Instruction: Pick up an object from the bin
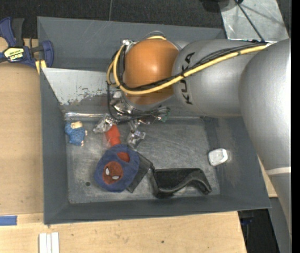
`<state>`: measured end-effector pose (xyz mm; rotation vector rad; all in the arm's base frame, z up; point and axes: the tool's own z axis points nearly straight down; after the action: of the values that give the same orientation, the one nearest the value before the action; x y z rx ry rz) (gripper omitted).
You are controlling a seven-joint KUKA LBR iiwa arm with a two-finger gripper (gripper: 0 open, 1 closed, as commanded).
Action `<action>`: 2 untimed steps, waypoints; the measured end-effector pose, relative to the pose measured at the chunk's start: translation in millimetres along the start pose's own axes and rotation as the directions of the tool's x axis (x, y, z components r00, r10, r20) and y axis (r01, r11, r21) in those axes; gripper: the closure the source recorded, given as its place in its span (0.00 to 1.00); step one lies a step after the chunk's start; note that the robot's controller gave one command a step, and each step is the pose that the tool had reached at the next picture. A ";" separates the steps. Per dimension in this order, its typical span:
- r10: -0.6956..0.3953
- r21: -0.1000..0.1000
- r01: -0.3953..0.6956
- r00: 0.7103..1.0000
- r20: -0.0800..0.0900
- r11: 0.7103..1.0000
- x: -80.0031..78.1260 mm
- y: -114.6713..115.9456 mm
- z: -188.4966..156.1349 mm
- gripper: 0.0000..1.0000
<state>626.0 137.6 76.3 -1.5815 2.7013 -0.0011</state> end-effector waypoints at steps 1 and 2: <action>-0.360 -0.005 0.360 0.933 0.001 0.933 -5.3 1.3 2.2 0.00; -0.357 0.003 0.357 0.934 0.006 0.934 -7.0 -0.7 -0.8 1.00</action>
Offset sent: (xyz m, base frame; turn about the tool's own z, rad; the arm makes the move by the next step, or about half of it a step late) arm -0.0002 0.0022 -0.0063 -0.3691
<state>630.0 143.3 77.2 -2.0424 2.3646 -0.0016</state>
